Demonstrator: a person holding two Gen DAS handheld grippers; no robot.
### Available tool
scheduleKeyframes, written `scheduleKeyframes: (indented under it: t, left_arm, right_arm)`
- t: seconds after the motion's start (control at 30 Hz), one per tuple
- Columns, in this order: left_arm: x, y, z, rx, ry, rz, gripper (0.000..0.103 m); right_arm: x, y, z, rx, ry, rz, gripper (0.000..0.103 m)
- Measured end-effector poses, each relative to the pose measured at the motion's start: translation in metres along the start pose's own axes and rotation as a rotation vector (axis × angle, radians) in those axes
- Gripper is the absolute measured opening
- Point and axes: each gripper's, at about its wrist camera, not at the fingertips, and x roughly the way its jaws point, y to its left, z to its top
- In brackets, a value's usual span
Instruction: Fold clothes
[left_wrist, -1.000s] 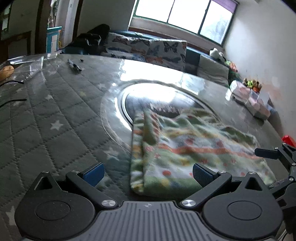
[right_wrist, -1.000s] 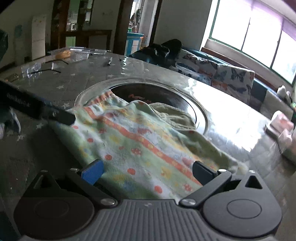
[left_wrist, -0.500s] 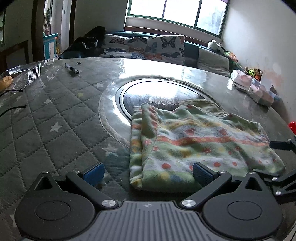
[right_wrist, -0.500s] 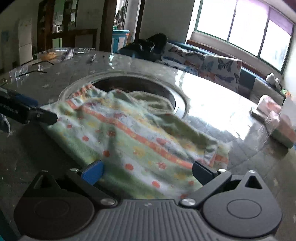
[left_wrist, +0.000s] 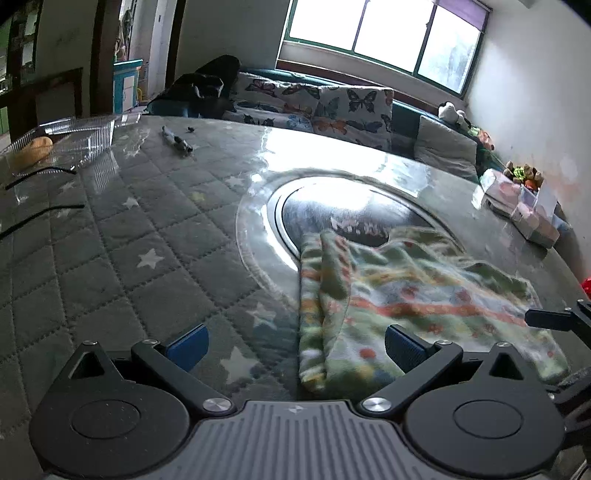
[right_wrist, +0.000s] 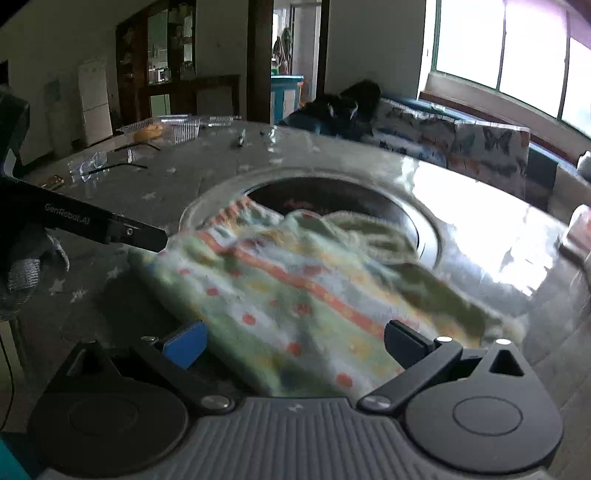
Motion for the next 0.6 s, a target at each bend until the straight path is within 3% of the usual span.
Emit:
scheduleKeyframes:
  t: [0.1,0.37,0.6]
  left_arm:
    - [0.003,0.001,-0.004,0.004,0.015,0.004,0.103]
    - [-0.001,0.004,-0.004,0.002,0.008,0.028,0.103]
    - [-0.002,0.023,0.003,-0.048,0.002,0.084,0.103]
  right_arm:
    - [0.002,0.005,-0.002,-0.030,0.020,-0.003,0.103]
    - [0.004,0.019,0.025,-0.097,-0.042,0.039,0.103]
    - [0.024,0.053,0.036,-0.232,-0.011,0.113,0.103]
